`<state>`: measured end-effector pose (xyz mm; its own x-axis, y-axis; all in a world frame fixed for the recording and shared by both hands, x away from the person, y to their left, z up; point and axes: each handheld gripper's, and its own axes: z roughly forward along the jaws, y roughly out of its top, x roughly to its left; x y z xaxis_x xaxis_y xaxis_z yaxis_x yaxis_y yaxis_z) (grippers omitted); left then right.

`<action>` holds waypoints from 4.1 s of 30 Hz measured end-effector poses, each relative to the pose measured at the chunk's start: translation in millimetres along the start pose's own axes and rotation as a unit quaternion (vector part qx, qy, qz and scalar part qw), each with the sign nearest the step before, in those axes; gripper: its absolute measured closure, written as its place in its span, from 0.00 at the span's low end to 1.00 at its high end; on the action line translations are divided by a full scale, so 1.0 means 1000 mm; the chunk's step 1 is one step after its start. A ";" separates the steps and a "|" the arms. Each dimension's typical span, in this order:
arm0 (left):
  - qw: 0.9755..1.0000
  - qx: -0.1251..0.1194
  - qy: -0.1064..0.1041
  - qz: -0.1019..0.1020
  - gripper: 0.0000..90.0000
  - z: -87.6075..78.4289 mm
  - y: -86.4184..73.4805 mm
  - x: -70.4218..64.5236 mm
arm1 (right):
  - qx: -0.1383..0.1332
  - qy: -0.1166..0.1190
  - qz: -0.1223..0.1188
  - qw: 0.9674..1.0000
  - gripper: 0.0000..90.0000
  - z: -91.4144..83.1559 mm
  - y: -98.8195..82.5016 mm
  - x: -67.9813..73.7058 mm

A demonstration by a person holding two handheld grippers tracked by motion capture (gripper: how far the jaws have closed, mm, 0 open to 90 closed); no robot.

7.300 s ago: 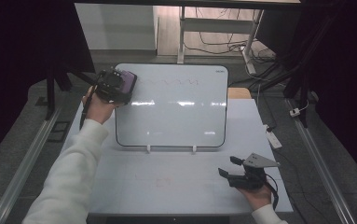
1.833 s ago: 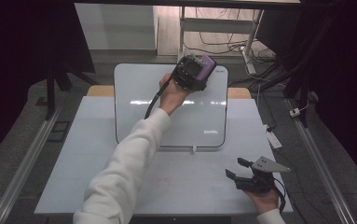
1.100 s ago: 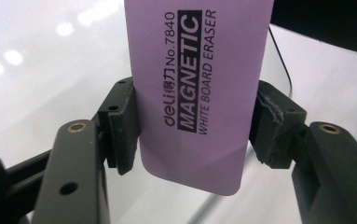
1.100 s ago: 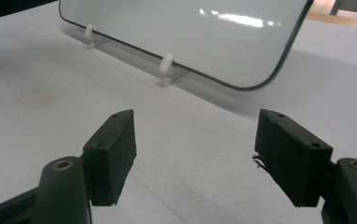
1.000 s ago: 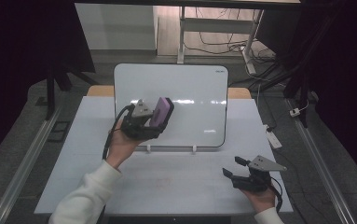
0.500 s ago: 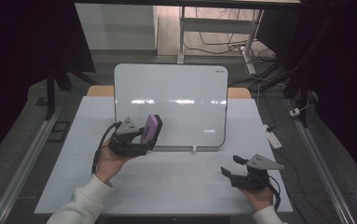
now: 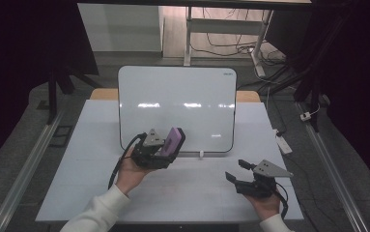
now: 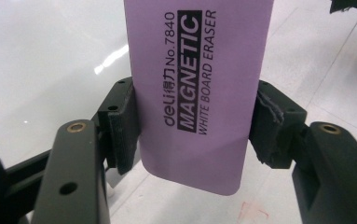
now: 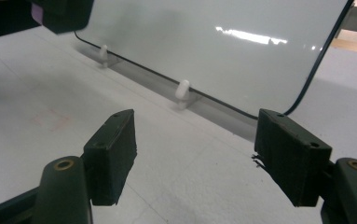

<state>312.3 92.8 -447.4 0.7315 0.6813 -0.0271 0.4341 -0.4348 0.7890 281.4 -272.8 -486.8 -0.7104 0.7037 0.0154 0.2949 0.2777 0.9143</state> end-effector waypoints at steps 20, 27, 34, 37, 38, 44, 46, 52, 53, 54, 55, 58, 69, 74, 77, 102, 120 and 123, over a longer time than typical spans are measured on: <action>0.999 0.027 -0.005 0.033 0.44 0.026 -0.003 -0.025 | -0.024 0.032 0.029 0.999 0.32 0.023 0.028 0.030; 0.998 0.029 -0.044 0.026 0.44 0.024 -0.004 -0.019 | -0.026 0.026 0.030 0.999 0.33 0.020 0.025 0.025; 0.997 0.035 -0.059 0.041 0.44 0.024 -0.005 -0.022 | -0.022 0.033 0.024 0.999 0.34 0.022 0.025 0.026; 0.995 0.042 -0.069 0.055 0.44 0.027 -0.005 -0.025 | -0.026 0.053 0.017 0.998 0.34 0.022 0.027 0.029; 0.995 0.045 -0.072 0.058 0.44 0.028 -0.005 -0.026 | -0.025 0.060 0.017 0.998 0.34 0.023 0.028 0.030; 0.985 0.053 -0.131 0.098 0.44 0.032 -0.006 -0.030 | -0.017 0.116 -0.003 0.993 0.31 0.030 0.037 0.037; 0.981 0.050 -0.156 0.106 0.44 0.032 -0.006 -0.031 | -0.018 0.135 0.008 0.991 0.30 0.032 0.039 0.035; 0.969 0.051 -0.204 0.132 0.44 0.034 -0.005 -0.039 | -0.022 0.196 0.024 0.980 0.28 0.042 0.042 0.035; 0.967 0.052 -0.208 0.135 0.44 0.034 -0.005 -0.040 | -0.022 0.202 0.026 0.979 0.28 0.044 0.043 0.036; 0.967 0.051 -0.211 0.135 0.44 0.034 -0.005 -0.040 | -0.022 0.212 0.027 0.977 0.31 0.046 0.044 0.036; 0.966 0.049 -0.215 0.132 0.44 0.034 -0.006 -0.039 | -0.021 0.223 0.032 0.974 0.35 0.047 0.044 0.036; 0.967 0.043 -0.214 0.128 0.44 0.033 -0.006 -0.036 | -0.027 0.232 0.039 0.972 0.42 0.048 0.045 0.038; 0.986 0.000 -0.032 0.165 0.31 0.031 -0.012 -0.063 | -0.031 0.139 0.097 0.985 0.44 0.046 0.040 0.030; 0.988 -0.008 -0.005 0.157 0.43 0.039 -0.011 -0.073 | -0.038 0.122 0.113 0.985 0.44 0.046 0.040 0.032; 0.989 -0.008 0.001 0.148 0.54 0.042 -0.010 -0.073 | -0.046 0.123 0.123 0.984 0.44 0.047 0.041 0.035; 0.995 -0.047 0.043 0.077 0.72 -0.014 -0.002 -0.020 | -0.066 0.074 0.094 0.991 0.32 0.019 0.033 0.017; 0.987 -0.072 0.127 -0.070 0.72 -0.108 0.048 0.095 | -0.027 -0.018 0.058 0.998 0.32 -0.015 -0.007 -0.021; 0.984 -0.066 0.141 -0.083 0.72 -0.112 0.054 0.108 | -0.023 -0.022 0.053 0.998 0.32 -0.014 -0.008 -0.022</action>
<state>355.8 208.9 -338.6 0.4723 0.8814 -0.0052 0.4502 -0.2361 0.8612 285.8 -299.3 -489.2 -0.6481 0.7556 0.0955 0.3365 0.1716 0.9259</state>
